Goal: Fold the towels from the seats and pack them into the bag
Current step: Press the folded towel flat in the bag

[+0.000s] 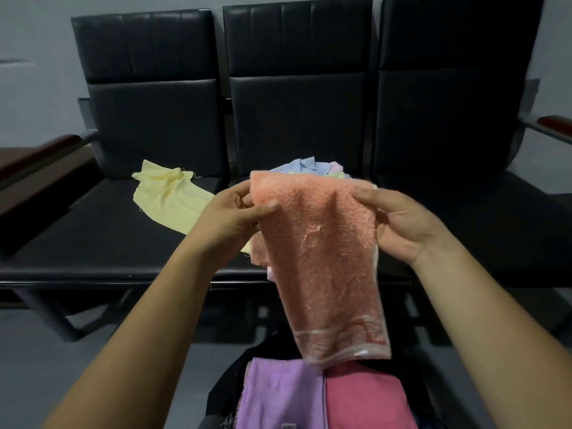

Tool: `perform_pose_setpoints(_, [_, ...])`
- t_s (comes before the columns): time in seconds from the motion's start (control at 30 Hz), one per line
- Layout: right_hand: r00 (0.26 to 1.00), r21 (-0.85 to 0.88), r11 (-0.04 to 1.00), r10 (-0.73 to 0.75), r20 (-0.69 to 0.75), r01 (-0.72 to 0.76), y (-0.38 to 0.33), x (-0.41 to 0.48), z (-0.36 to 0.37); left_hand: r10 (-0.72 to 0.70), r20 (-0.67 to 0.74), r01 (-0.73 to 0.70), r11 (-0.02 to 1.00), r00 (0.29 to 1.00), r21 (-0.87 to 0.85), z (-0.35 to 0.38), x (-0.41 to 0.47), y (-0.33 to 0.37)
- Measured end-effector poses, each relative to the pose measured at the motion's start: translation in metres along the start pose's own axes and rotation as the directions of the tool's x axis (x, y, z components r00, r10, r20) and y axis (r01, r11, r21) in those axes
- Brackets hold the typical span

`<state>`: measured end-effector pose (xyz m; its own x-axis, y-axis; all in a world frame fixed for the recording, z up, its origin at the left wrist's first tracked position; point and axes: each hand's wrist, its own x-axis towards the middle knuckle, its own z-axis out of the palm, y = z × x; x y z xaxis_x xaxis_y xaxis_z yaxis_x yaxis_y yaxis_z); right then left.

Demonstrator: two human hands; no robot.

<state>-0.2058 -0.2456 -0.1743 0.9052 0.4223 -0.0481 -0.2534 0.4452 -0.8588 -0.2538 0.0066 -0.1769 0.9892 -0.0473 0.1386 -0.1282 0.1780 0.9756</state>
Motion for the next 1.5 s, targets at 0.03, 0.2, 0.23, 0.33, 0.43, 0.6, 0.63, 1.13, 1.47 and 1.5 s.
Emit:
perform_pose_setpoints(0.03, [0.999, -0.065, 0.997, -0.04, -0.021, 0.038, -0.001, 0.001, -0.002, 0.009, -0.001, -0.009, 0.998, 1.0, 0.067, -0.001, -0.001, 0.001])
perform_pose_setpoints(0.2, [0.952, -0.436, 0.883, -0.263, -0.156, 0.173, -0.003, -0.001, -0.004, 0.139, -0.115, -0.063, 0.861, 0.984, 0.504, 0.004, -0.007, 0.006])
perform_pose_setpoints(0.23, [0.949, -0.44, 0.881, -0.269, -0.165, 0.173, -0.003, -0.002, -0.004, 0.14, -0.144, -0.052, 0.871, 0.98, 0.488, 0.005, -0.008, 0.007])
perform_pose_setpoints(0.33, [0.963, -0.354, 0.928, -0.19, -0.192, 0.113, -0.001, -0.003, 0.001, 0.079, -0.235, 0.02, 0.92, 0.969, 0.391, 0.009, -0.01, 0.011])
perform_pose_setpoints(0.43, [0.989, 0.013, 0.999, -0.032, -0.147, 0.034, -0.004, -0.006, 0.003, -0.018, -0.132, 0.042, 0.982, 0.991, 0.187, 0.008, -0.013, 0.014])
perform_pose_setpoints(0.6, [0.999, -0.075, 0.997, -0.036, -0.023, 0.034, -0.01, -0.016, -0.008, 0.035, -0.076, -0.005, 0.931, 0.996, 0.366, 0.005, -0.018, 0.014])
perform_pose_setpoints(0.63, [0.996, -0.145, 0.988, -0.06, -0.06, 0.05, -0.009, -0.016, -0.008, 0.053, -0.105, -0.005, 0.91, 0.993, 0.415, 0.005, -0.019, 0.013])
perform_pose_setpoints(1.13, [1.0, 0.019, 1.0, -0.006, -0.005, 0.006, -0.011, -0.021, -0.012, 0.037, -0.026, -0.032, 0.989, 0.999, 0.147, 0.012, -0.021, 0.014])
perform_pose_setpoints(1.47, [0.98, -0.155, 0.983, -0.122, -0.158, 0.098, -0.004, -0.017, -0.015, 0.09, -0.249, -0.019, 0.961, 0.964, 0.276, 0.014, -0.02, 0.013])
perform_pose_setpoints(1.5, [0.985, -0.102, 0.99, -0.106, -0.132, 0.093, -0.005, -0.017, -0.015, 0.075, -0.214, -0.026, 0.974, 0.974, 0.225, 0.013, -0.02, 0.013])
